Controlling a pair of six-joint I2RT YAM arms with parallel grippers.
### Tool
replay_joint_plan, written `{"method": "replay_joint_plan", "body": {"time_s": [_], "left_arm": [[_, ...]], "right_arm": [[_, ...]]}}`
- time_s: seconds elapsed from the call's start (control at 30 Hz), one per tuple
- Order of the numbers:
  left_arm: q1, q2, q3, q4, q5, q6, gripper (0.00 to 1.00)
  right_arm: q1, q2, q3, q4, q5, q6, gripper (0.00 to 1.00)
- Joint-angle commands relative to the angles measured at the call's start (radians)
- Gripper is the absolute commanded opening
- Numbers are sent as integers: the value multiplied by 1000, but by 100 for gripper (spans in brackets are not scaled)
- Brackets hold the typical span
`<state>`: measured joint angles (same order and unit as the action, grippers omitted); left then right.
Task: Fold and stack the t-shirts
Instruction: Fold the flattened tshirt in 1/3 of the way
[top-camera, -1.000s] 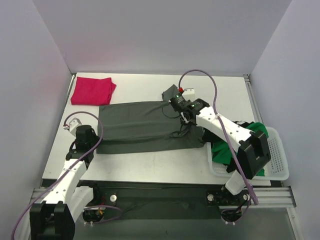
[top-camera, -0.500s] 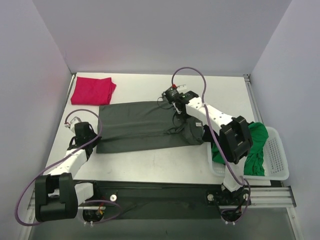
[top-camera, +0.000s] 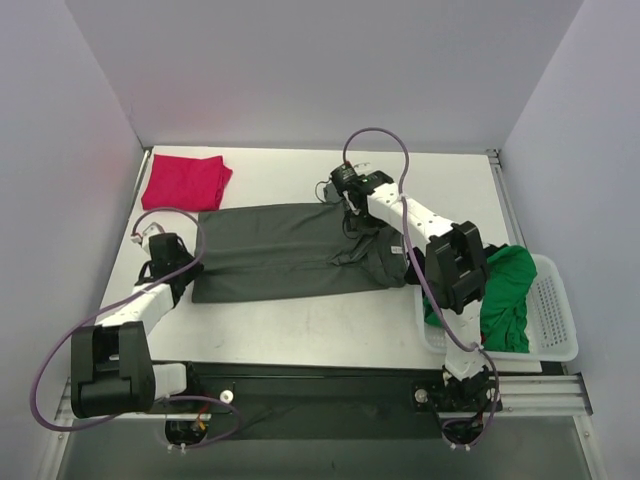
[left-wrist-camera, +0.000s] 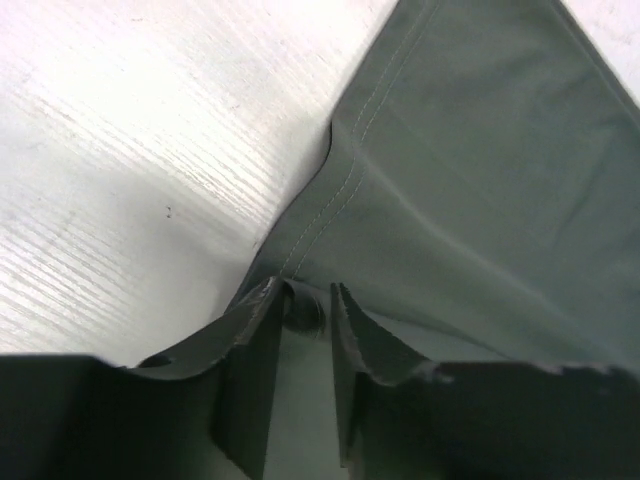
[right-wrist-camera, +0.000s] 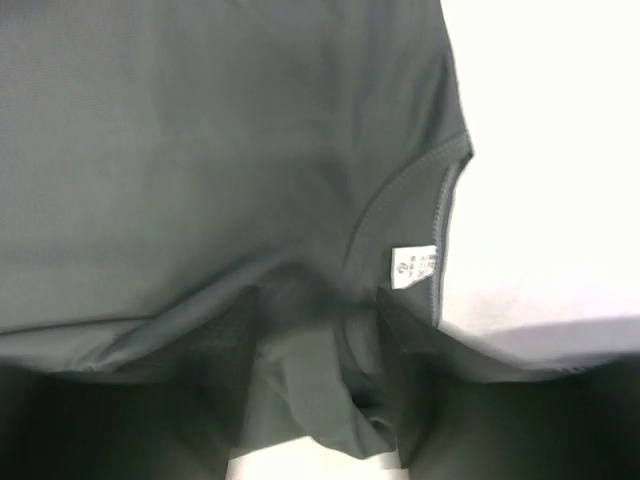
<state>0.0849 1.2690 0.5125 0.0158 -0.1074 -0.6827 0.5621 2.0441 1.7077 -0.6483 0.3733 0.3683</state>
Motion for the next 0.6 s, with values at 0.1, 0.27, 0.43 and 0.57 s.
{"method": "replay_joint_plan", "body": {"time_s": [0.1,0.27,0.43,0.57], "left_arm": [[3,-80,46,-5,-15,52,69],[-75,-235,8,-53,-55,72,81],[-218,-327,-112,33,-32,20,86],[-267,-309,-192,148,23,-34,89]], "right_arm": [[-1,-47,34,-67,-25,-25,72],[41,-192,-199,-16,-22,27,72],[53,-352,-416,99,-109,66,63],[55,-415,-516,139,-157,80,58]]}}
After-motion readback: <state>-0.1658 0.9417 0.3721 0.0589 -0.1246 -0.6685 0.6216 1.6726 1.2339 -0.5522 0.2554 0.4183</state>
